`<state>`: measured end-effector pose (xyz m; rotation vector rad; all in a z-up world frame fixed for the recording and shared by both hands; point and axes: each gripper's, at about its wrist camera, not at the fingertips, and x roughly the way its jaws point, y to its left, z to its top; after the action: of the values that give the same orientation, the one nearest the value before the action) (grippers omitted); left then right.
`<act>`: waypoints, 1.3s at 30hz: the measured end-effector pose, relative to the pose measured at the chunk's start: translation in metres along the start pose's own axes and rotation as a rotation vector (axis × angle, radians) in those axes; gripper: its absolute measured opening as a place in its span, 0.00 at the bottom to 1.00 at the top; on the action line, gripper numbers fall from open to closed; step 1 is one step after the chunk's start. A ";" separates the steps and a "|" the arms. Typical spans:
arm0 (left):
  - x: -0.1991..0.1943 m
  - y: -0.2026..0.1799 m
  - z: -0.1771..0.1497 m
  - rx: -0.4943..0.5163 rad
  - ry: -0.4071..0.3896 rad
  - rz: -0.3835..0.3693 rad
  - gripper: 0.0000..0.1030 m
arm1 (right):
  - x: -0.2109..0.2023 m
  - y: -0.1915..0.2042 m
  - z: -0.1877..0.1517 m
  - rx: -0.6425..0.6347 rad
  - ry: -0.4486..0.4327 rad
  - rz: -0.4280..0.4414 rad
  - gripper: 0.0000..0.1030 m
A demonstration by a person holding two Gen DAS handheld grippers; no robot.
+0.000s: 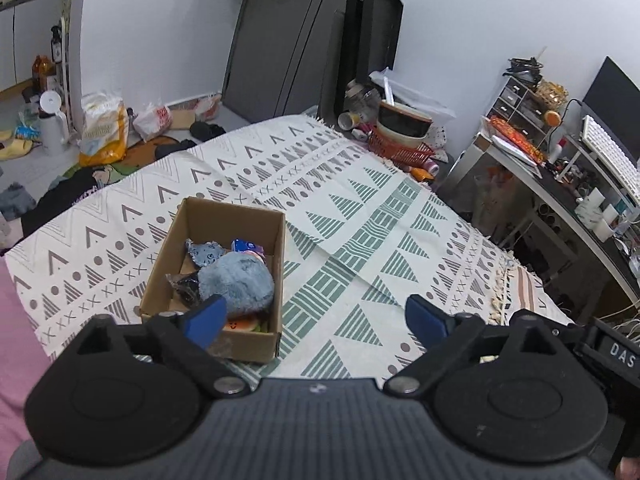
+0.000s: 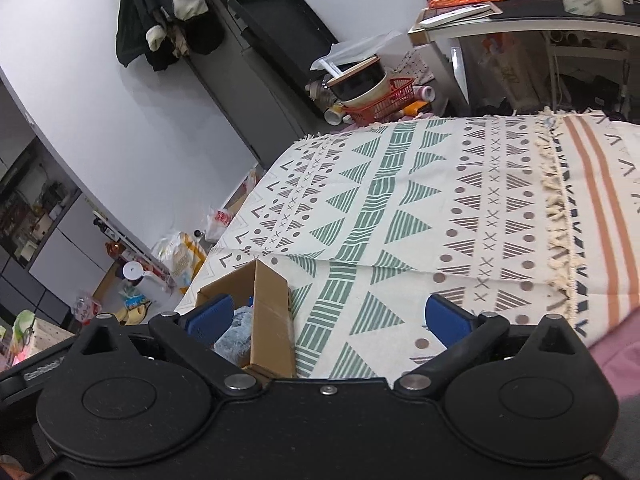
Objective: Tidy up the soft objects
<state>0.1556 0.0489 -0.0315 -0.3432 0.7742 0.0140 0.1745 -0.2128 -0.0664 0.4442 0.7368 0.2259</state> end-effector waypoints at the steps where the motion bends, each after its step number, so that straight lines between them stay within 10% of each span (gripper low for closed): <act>1: -0.006 -0.003 -0.002 0.007 -0.007 0.004 0.96 | -0.004 -0.002 0.000 0.003 -0.002 0.006 1.00; 39: -0.127 -0.040 -0.062 0.220 -0.085 0.099 1.00 | -0.126 0.027 -0.040 -0.250 -0.022 0.035 1.00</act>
<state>0.0281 0.0061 0.0269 -0.0942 0.6999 0.0357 0.0550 -0.2207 -0.0046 0.2218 0.6693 0.3414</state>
